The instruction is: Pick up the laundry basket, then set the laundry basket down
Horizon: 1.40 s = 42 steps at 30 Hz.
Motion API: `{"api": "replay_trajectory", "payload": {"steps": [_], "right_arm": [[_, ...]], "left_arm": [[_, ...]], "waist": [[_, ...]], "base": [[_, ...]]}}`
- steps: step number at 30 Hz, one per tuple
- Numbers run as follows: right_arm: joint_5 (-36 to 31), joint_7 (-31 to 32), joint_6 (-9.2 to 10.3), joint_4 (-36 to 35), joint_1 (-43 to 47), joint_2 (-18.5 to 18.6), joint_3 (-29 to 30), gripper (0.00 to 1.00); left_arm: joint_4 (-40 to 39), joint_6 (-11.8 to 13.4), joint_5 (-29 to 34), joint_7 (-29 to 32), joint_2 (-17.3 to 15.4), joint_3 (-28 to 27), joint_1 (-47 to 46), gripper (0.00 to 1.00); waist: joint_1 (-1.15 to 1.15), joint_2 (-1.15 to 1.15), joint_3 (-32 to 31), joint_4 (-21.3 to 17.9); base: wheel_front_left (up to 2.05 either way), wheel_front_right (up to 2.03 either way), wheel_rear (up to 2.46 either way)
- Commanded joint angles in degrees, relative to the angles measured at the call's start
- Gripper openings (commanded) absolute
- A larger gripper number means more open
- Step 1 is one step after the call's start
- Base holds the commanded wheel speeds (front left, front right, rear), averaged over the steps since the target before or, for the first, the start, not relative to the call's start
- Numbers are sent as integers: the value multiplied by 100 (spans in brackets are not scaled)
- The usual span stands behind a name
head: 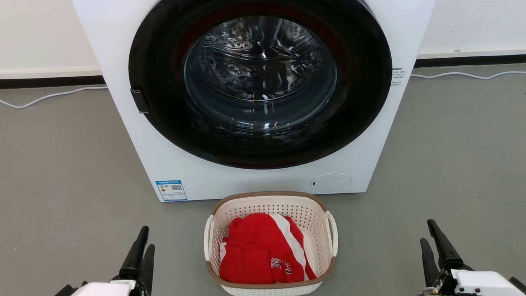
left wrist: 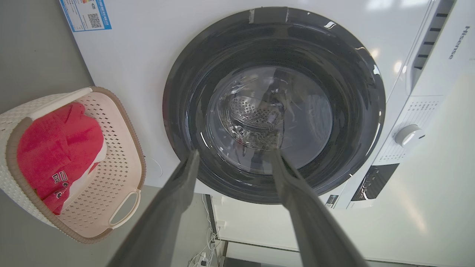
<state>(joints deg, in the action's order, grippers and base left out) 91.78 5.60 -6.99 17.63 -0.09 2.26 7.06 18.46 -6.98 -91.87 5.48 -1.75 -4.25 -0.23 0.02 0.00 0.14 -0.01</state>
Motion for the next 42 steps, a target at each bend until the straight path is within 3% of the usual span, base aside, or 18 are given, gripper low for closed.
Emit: {"api": "replay_trajectory", "payload": {"steps": [1,11,23,42], "right_arm": [[-12,-56,-7,-163,-153,31,-28,100],[-246,-225,-10,-294,-93,34,-113,100],[-1094,-410,-14,-415,-73,37,-174,100],[-3396,-746,-21,-595,-26,42,-194,100]], "left_arm": [[-176,-8,15,-44,-23,23,-183,100],[-225,-11,188,-213,-31,129,-151,100],[-211,-15,955,-399,-39,166,-144,100],[-242,24,2695,-735,-54,280,-139,100]], "waist": [[10,0,-4,0],[-1,0,8,4],[-2,0,5,12],[-2,0,-7,42]], "base": [[0,0,0],[0,0,0],[0,0,0],[0,0,0]]}}
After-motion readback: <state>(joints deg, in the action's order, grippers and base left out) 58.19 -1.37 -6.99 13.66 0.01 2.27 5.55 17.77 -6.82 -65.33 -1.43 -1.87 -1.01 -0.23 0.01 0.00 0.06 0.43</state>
